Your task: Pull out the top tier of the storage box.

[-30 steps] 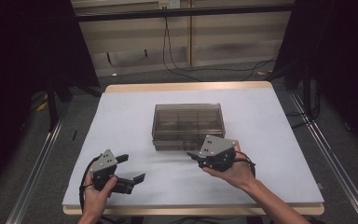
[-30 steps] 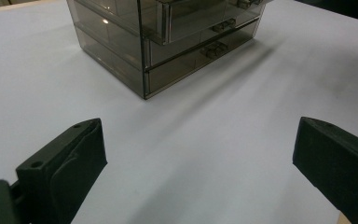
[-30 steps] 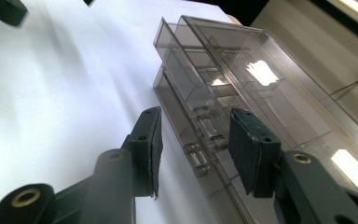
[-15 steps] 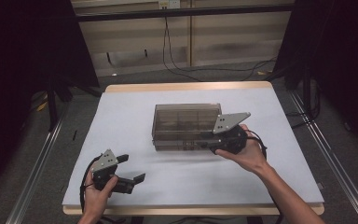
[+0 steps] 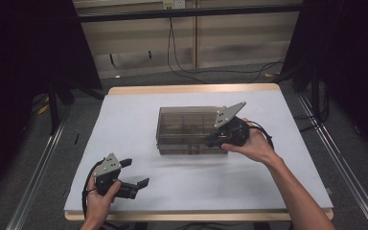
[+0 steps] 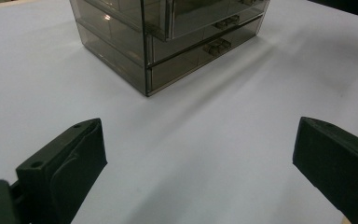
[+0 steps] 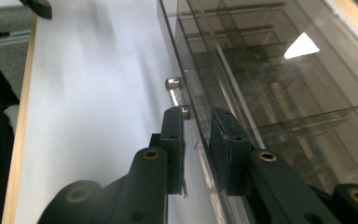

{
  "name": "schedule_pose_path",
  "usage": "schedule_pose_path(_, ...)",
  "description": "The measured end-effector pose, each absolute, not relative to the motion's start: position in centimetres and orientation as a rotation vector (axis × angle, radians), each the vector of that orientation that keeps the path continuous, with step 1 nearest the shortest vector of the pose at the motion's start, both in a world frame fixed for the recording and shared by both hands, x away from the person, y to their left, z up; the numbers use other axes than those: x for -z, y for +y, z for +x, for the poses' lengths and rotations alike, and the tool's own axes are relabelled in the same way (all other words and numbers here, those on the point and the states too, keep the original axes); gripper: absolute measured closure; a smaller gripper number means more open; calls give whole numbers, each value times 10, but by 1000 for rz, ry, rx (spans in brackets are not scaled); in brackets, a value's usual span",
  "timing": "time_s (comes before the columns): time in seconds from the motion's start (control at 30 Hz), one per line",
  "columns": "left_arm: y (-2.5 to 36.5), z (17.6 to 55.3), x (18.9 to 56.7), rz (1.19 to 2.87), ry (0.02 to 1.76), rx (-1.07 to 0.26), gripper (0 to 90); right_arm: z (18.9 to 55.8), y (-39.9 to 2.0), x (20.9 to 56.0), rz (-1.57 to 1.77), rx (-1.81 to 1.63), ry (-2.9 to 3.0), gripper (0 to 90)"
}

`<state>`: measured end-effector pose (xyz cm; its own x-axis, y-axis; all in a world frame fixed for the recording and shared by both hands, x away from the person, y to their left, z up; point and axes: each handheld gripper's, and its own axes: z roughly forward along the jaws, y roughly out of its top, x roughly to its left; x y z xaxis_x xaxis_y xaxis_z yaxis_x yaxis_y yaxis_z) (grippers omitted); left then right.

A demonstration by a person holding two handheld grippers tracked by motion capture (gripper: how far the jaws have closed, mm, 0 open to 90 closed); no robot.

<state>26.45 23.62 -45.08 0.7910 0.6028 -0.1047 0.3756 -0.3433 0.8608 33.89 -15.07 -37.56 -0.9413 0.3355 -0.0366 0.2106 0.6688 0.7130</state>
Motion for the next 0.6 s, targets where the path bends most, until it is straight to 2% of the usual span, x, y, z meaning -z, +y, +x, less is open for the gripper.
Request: schedule_pose_path(0.6,237,264,450,1973,728,-285,24,348,-152,392,451,-1010,2777,721)
